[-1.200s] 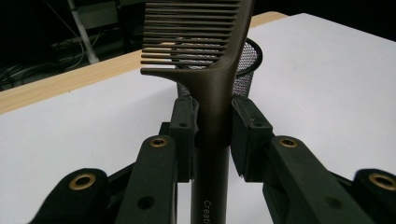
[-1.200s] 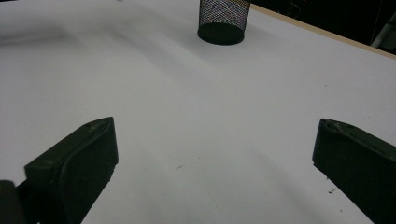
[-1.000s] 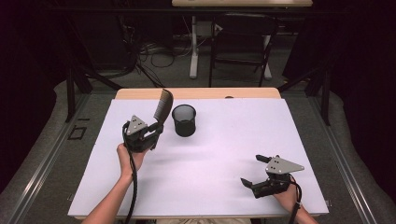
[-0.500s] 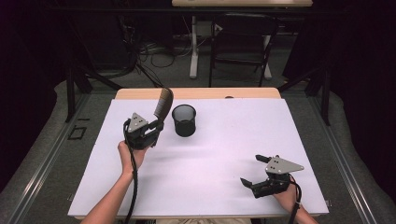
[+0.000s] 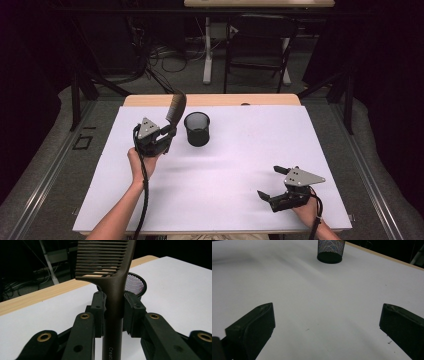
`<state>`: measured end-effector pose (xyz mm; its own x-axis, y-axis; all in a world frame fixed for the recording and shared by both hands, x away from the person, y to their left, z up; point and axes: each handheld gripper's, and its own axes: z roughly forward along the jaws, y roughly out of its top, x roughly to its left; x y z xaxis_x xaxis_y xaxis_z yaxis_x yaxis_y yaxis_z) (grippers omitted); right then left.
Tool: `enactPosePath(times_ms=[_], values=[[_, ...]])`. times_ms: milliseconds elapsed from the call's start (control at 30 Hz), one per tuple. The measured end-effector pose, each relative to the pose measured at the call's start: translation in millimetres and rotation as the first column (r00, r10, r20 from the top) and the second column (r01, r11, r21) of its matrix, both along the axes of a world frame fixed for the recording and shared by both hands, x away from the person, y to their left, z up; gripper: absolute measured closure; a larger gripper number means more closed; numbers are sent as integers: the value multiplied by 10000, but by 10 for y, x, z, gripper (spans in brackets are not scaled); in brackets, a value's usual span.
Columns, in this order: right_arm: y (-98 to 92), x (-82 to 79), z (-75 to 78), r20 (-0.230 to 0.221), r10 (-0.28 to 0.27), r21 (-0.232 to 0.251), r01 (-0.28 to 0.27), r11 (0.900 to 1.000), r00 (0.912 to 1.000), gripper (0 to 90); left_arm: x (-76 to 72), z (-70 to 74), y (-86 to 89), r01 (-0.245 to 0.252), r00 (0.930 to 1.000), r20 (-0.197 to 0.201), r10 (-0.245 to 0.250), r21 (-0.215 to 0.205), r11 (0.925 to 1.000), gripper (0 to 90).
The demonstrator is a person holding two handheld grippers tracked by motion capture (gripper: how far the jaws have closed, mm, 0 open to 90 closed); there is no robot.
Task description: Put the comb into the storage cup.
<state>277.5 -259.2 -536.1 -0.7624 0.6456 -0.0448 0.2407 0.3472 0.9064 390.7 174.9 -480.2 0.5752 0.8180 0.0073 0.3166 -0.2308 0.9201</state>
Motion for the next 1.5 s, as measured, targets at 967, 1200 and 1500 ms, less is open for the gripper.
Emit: enactPosePath(times_ms=[967, 1200, 1500], values=[[-1, -1, 2, -14, -23, -22, 23, 10000, 10000, 0, 79, 133, -43, 70, 9996, 267, -66, -127, 9999, 724], [-8, 1, -1, -66, -46, 8, 47, 10000, 10000, 0, 121, 216, -95, 116, 9990, 427, -111, -108, 9999, 724], [-8, 4, -2, -57, -38, 0, 38, 10000, 10000, 0, 181, 283, -151, 157, 9983, 567, -150, -127, 9998, 724]])
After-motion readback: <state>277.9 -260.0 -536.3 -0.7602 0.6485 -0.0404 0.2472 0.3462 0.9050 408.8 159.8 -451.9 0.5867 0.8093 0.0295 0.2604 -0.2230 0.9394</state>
